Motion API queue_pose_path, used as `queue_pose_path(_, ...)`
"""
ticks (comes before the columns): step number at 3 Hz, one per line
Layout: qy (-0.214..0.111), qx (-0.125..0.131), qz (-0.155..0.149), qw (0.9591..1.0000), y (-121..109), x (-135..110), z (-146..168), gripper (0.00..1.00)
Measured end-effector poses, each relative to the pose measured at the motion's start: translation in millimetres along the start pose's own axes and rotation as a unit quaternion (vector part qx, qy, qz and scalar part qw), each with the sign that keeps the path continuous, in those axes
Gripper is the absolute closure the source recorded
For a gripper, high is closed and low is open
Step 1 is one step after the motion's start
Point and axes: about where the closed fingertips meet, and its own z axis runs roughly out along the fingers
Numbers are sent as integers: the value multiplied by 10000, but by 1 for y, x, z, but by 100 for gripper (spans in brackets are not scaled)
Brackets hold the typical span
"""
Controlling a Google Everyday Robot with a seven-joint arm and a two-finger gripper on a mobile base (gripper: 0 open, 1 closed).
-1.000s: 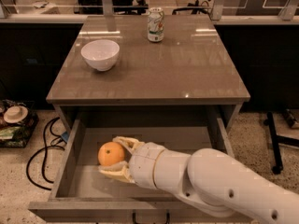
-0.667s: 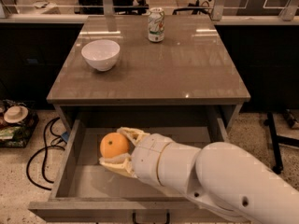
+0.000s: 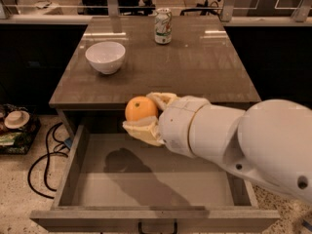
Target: Pick orange from top drawer and place on counter
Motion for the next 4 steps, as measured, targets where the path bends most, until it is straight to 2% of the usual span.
queue_pose_path(1,-84,566,227,9981,-59,-23,-25,100)
queue_pose_path(2,-115,890,283,9956,-87,-35,-37,100)
queue_pose_path(3,42,1281,515,9904,-110,-39,-49,100)
queue_pose_path(4,41,1279,510,9905,-109,-40,-49,100)
